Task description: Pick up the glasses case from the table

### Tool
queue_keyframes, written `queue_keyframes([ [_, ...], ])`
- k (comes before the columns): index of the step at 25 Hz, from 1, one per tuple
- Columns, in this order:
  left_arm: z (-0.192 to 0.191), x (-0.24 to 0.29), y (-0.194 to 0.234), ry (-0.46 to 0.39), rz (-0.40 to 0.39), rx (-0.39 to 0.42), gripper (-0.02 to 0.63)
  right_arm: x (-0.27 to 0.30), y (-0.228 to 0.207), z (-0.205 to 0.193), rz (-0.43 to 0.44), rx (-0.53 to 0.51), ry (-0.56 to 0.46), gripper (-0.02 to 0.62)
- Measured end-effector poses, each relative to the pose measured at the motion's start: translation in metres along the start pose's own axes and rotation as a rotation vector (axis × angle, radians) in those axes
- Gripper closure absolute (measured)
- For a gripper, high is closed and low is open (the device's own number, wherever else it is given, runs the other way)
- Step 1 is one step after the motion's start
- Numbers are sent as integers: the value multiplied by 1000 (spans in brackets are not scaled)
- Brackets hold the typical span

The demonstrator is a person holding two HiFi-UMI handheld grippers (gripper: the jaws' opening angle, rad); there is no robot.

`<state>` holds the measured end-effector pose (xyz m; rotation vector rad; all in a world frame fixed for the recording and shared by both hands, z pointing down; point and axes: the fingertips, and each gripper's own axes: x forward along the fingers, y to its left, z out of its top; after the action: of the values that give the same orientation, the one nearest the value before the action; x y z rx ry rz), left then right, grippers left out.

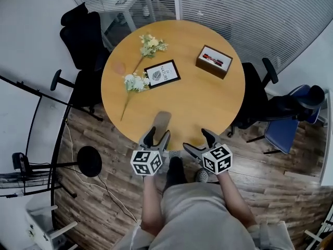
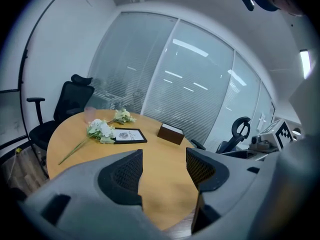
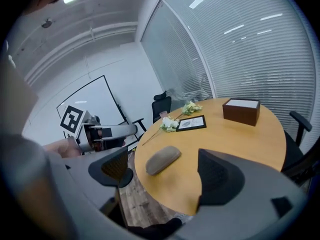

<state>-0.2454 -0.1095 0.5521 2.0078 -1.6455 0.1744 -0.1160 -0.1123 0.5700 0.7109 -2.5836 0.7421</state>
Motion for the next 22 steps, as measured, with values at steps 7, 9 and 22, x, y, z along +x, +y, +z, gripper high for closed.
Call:
queue_keyframes([
  [7, -15, 32, 33, 86, -22, 33, 334, 34, 2, 8, -32, 8, 40, 163],
  [9, -24, 40, 41, 108, -33, 21, 333, 42, 2, 9, -41, 15, 52, 163],
  [22, -72, 91, 88, 258, -17, 93, 333, 84, -1, -4, -104, 59, 124, 163],
])
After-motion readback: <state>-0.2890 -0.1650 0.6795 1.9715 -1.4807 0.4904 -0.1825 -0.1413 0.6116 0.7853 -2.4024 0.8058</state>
